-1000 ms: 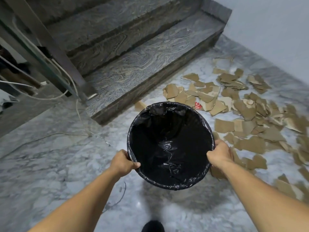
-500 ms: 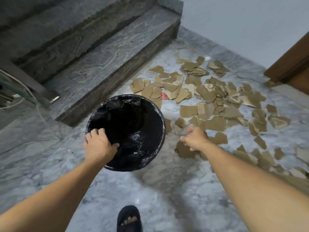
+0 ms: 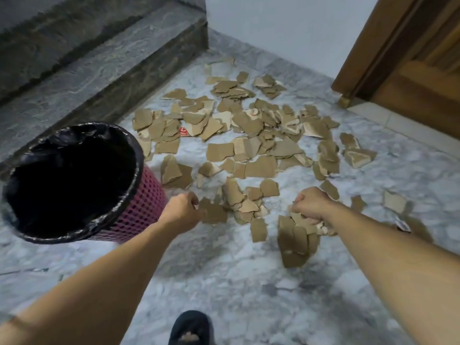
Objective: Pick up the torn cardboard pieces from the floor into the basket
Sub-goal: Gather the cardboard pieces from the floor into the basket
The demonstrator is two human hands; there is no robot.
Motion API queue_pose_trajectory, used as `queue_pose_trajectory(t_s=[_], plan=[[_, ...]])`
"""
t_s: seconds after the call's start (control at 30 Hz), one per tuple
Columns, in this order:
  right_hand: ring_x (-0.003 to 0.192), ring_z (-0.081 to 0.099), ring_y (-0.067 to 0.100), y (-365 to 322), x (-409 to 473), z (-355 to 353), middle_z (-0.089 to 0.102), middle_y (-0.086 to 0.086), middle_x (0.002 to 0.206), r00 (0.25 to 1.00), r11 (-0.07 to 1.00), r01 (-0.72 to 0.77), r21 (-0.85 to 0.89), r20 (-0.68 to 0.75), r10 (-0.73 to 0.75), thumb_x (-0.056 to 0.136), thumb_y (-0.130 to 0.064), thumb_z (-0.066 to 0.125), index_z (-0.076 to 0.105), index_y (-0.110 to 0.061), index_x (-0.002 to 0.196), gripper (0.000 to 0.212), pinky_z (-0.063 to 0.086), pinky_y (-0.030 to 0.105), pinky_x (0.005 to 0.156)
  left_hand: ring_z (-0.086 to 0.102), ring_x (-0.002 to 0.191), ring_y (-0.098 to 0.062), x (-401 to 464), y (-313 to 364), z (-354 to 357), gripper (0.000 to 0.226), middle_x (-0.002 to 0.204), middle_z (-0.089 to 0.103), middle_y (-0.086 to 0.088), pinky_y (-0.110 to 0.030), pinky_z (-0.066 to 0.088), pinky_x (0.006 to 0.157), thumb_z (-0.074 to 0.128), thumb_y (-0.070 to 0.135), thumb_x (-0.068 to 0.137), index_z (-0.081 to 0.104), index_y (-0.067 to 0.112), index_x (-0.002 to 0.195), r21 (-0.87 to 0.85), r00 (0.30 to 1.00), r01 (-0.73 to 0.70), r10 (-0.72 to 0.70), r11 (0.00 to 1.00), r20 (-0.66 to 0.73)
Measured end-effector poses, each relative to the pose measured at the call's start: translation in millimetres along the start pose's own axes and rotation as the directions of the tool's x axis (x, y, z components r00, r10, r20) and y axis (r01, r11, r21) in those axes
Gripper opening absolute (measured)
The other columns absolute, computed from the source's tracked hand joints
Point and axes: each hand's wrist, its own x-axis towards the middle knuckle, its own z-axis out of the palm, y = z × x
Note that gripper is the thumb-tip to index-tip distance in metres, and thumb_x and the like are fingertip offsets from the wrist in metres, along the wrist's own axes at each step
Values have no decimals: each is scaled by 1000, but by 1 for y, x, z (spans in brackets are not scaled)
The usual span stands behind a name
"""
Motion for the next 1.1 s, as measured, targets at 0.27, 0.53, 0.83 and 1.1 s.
queue_pose_trajectory(t_s=[0.27, 0.53, 0.83, 1.1], plan=[[85, 67, 34, 86, 105, 45, 63, 15, 98, 995, 980, 70, -188, -55, -82, 86, -14, 72, 59, -14, 104, 22, 50, 34, 61, 58, 110, -31, 92, -16, 131, 48, 121, 57, -12, -36, 50, 91, 71, 26, 79, 53, 13, 122, 230, 997, -28, 11, 973, 78], [118, 56, 29, 89, 188, 86, 59, 12, 130, 957, 949, 233, -210, -124, -263, 81, -31, 78, 54, -8, 132, 61, 48, 35, 94, 32, 132, -34, 163, -38, 190, 77, 142, 27, -12, -46, 39, 105, 72, 35, 75, 33, 20, 139, 363, 999, 6, -22, 932, 41], [104, 61, 29, 26, 208, 161, 62, 7, 114, 910, 906, 322, -274, -175, -376, 69, -66, 73, 57, -11, 119, 75, 47, 32, 73, 33, 129, -30, 172, -40, 205, 97, 136, 35, -9, -44, 44, 94, 85, 40, 59, 31, 18, 136, 579, 996, -78, 39, 812, 81], [122, 54, 35, 11, 219, 188, 57, 11, 132, 965, 988, 148, -47, -212, -155, 55, -45, 92, 32, -9, 133, 105, 45, 45, 100, 45, 107, -31, 182, -38, 194, 71, 106, 54, -7, -33, 40, 69, 87, 48, 48, 55, 24, 107, 549, 998, 30, -58, 835, 34]])
